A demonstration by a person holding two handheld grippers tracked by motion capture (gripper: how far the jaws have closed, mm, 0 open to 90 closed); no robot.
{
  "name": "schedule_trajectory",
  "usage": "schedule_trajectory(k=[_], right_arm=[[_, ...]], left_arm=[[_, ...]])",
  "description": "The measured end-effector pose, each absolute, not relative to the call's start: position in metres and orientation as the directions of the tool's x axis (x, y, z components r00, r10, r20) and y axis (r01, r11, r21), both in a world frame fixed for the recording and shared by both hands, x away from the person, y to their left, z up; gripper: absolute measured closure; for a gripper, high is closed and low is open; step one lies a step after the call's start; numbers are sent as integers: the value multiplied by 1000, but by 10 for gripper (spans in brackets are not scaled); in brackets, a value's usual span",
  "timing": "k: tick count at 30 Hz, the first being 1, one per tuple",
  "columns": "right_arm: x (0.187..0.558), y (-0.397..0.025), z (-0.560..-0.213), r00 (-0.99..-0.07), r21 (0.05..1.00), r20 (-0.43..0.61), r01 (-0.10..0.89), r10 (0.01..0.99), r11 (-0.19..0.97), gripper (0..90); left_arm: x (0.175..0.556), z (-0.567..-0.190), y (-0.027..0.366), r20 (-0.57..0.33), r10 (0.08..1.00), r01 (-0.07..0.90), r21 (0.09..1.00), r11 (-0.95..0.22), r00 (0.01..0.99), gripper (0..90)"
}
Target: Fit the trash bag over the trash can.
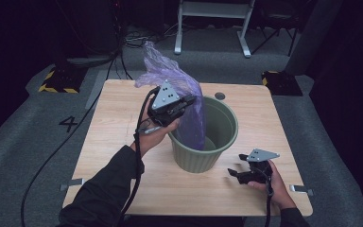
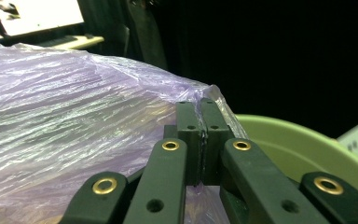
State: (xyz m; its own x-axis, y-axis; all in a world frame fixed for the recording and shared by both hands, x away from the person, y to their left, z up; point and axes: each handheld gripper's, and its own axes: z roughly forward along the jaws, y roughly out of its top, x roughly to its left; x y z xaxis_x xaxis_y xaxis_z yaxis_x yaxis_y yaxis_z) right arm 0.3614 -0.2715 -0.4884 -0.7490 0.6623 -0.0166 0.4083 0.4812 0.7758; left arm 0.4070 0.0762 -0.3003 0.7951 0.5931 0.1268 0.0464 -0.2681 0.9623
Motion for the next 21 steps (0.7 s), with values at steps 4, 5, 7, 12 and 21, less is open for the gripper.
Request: schedule_trajectory(k=[4,5,7,12,21], right_arm=[[362,-280,-474,-735,801,-24,391,678,453,217],[363,-282,-469,-730,810,-30,382,682,445,217],[364,-288,-458,-719,831,-26,371,695,415,218],[363,-298,-423,-696,874,-57,312,716,372,222],[361,-289,-354,-686,932,-111,181,719,315,227]], left_arm=[[410,-307,75,128,564,59,952,-300,816,889],[411,-308,75,127,558,62,950,-306,820,888],[411,-310,75,131,545,62,945,-321,828,888],[410,-315,74,136,517,59,937,-343,845,887],[403,-324,69,147,461,41,927,-373,875,887]])
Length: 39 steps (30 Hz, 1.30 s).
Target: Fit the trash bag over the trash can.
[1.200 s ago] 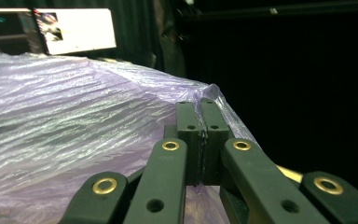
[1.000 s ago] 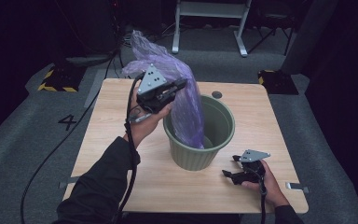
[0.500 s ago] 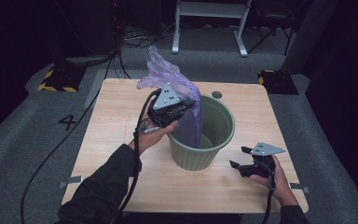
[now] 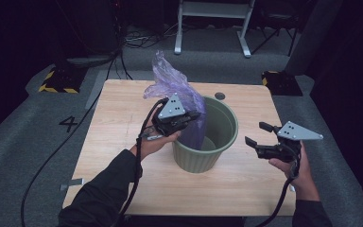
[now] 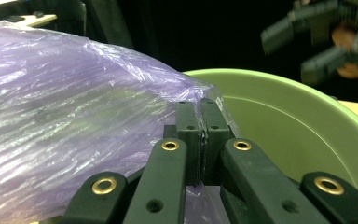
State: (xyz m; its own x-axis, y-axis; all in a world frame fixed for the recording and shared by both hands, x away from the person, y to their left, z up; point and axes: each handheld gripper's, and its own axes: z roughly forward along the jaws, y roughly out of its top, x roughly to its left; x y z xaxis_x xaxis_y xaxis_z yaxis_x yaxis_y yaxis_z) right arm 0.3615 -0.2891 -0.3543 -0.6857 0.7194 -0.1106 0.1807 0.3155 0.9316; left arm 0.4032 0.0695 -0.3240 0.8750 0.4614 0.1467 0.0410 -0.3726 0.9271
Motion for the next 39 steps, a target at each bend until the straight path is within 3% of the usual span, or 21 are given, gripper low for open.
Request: schedule_trajectory(k=[10,21,28,31,33,34,35,39], right_arm=[[378,-236,-305,-734,941,-133,117,666,317,259],[397,-177,-290,-784,917,-80,184,616,353,249],[402,-162,-291,-795,907,-78,194,602,373,250],[402,-157,-293,-793,903,-91,189,603,385,333],[403,-155,-294,-788,902,-96,189,608,388,479],[403,-154,-296,-798,902,-103,177,594,395,607],[403,-154,-296,-798,902,-103,177,594,395,607],[402,-154,-299,-808,904,-115,156,577,399,810]], left_arm=[[394,-333,61,183,425,10,911,-412,886,883],[385,-340,59,203,408,-12,905,-424,890,878],[382,-339,59,206,402,-18,906,-424,892,873],[380,-339,57,206,399,-22,907,-421,894,869],[380,-339,57,207,398,-22,906,-423,894,861],[380,-339,56,205,398,-21,907,-421,894,848],[380,-339,56,205,399,-20,907,-421,894,848],[380,-339,57,193,406,-12,913,-409,893,808]])
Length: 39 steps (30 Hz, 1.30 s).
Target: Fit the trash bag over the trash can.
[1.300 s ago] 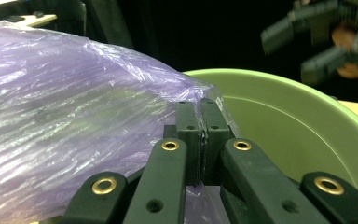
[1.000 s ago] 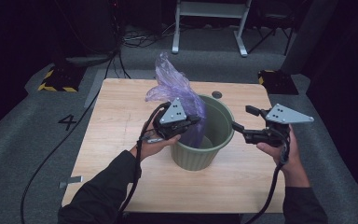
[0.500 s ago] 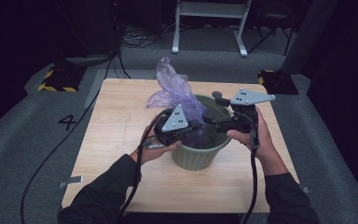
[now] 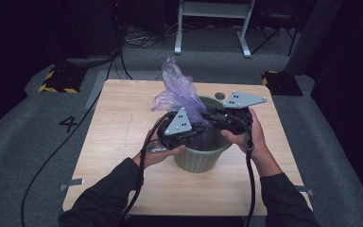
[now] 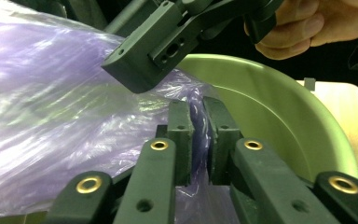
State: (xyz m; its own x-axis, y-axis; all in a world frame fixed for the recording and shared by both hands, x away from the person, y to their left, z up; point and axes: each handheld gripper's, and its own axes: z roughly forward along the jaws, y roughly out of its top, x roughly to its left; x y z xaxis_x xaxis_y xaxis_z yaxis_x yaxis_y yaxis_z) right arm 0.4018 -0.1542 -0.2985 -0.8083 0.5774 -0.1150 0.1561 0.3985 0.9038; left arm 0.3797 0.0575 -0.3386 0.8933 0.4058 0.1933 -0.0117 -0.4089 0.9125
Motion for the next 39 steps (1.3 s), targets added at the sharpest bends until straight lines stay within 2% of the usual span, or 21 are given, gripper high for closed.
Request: schedule_trajectory(k=[2,4,6,10,12,16,17,20,23,30,33,35,36,39], right_arm=[[401,-154,-300,-811,902,-128,144,571,406,865],[400,-155,-301,-809,903,-135,136,571,407,883],[398,-157,-302,-807,907,-137,130,574,400,890],[391,-165,-300,-805,918,-151,100,573,383,891],[389,-166,-300,-805,917,-159,94,572,388,891],[379,-175,-301,-817,916,-174,70,549,395,889],[379,-175,-301,-817,916,-174,70,549,395,889],[374,-181,-304,-827,913,-180,61,532,403,888],[369,-184,-306,-843,905,-188,50,504,423,885],[364,-188,-312,-862,901,-207,16,462,433,859],[363,-189,-316,-863,901,-210,12,460,434,842],[362,-190,-319,-864,902,-205,16,461,431,836],[362,-191,-320,-865,902,-206,13,457,432,833],[360,-193,-323,-861,900,-210,15,463,436,828]], left_arm=[[380,-338,59,177,410,-3,920,-392,895,764],[379,-338,61,173,414,0,923,-385,894,704],[377,-336,64,182,435,-2,924,-383,882,598],[369,-330,79,165,451,-1,940,-342,877,449],[364,-326,90,160,468,0,946,-323,869,425],[360,-321,110,138,508,21,955,-296,850,277],[360,-320,113,142,515,21,954,-298,846,277],[363,-317,127,116,532,45,959,-281,839,203],[372,-315,136,117,548,48,960,-277,828,179],[403,-321,149,18,531,136,959,-250,847,160],[410,-326,147,-15,507,177,945,-273,862,217],[411,-329,147,-18,489,180,942,-285,872,326],[411,-329,148,-13,482,172,942,-288,876,422],[409,-330,150,15,452,145,937,-317,892,610]])
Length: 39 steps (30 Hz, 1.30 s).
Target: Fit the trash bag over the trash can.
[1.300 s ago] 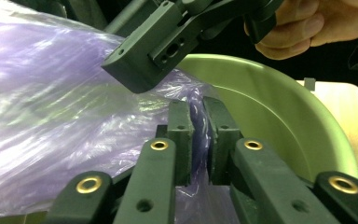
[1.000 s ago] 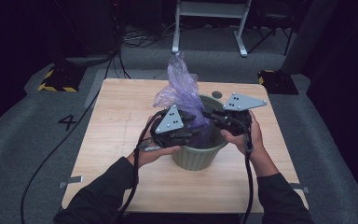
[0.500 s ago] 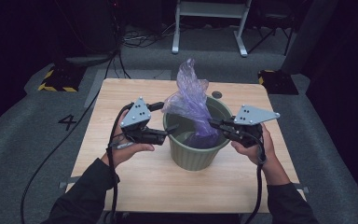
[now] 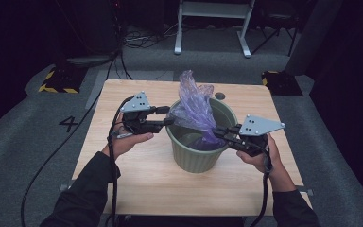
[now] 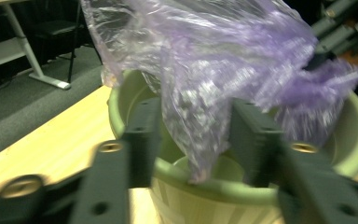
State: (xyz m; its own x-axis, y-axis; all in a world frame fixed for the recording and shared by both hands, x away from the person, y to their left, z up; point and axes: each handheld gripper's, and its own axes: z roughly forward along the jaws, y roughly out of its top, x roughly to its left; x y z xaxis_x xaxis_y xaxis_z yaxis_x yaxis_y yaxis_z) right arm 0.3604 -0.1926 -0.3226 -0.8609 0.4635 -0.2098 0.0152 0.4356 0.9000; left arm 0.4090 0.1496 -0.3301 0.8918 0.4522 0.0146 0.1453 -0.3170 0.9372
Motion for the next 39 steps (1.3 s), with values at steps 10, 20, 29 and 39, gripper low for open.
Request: schedule_trajectory(k=[10,20,29,39], right_arm=[[357,-195,-327,-854,905,-205,21,479,426,786],[356,-200,-324,-846,896,-214,29,488,443,445],[345,-197,-310,-795,922,-250,-21,553,387,256],[337,-178,-288,-818,923,-256,-47,515,383,235]], left_arm=[[392,-328,147,107,373,45,925,-377,921,890],[369,-328,152,157,347,-12,923,-386,925,897],[351,-340,150,182,329,-37,915,-402,927,897],[342,-342,148,202,321,-52,906,-420,925,897]])
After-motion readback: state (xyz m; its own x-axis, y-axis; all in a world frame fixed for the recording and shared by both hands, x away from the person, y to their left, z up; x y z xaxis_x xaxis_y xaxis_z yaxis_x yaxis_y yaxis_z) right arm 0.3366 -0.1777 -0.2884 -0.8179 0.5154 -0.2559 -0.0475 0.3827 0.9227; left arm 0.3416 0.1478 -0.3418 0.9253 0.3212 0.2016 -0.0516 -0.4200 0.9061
